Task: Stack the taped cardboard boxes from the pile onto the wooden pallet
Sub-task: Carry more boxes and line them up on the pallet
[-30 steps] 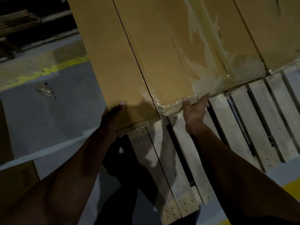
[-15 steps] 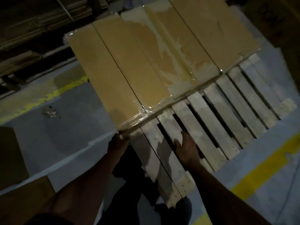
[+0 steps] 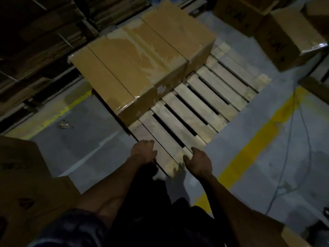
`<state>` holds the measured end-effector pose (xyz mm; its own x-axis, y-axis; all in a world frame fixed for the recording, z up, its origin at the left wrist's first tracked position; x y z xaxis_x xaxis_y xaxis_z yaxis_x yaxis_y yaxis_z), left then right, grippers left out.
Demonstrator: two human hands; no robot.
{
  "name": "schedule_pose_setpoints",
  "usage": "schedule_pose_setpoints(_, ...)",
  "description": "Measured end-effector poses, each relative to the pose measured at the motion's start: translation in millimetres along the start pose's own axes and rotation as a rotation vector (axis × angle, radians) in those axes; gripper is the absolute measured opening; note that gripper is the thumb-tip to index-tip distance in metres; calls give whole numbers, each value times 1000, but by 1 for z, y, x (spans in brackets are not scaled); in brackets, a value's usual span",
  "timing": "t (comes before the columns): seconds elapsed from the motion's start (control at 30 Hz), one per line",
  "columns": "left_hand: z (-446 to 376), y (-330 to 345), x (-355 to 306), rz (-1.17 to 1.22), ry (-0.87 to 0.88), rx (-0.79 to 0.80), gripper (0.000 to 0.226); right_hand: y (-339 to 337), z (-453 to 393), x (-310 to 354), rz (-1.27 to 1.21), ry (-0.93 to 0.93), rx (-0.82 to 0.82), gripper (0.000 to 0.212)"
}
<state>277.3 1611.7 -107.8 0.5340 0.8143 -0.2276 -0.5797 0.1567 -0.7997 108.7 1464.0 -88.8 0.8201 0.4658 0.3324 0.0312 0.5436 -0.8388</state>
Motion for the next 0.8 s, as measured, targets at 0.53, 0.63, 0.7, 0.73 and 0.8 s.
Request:
schedule_pose_setpoints(0.53,106,-9,-282,-150,399,-73,54,-168,117,-212,12,167,-223,63)
schedule_pose_setpoints(0.63,91,-5,-333,-191,463,-64,50,-191,106,-245,16,199,-247,64)
schedule_pose_setpoints(0.7,73,-1,-370,-213,508,-65,49,-203,91,-271,34,230,-250,64)
schedule_pose_setpoints(0.73,61,2,-388,-226,525,-63,49,-207,80,-285,43,245,-244,65)
schedule_pose_setpoints(0.8,33,8,-418,-247,545,-51,48,-217,57,-309,67,259,-226,68)
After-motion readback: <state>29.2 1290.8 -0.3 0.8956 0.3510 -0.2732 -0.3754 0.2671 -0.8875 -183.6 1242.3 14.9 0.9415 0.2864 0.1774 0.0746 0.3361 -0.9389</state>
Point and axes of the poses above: each hand's wrist, its own z-axis away from the middle knuckle, its own y-axis out of the palm, x = y × z, the point moved 10 cm from there along -z, towards the middle knuckle, and after that the axes turned 10 degrees about -x, right-handed, at the moved point
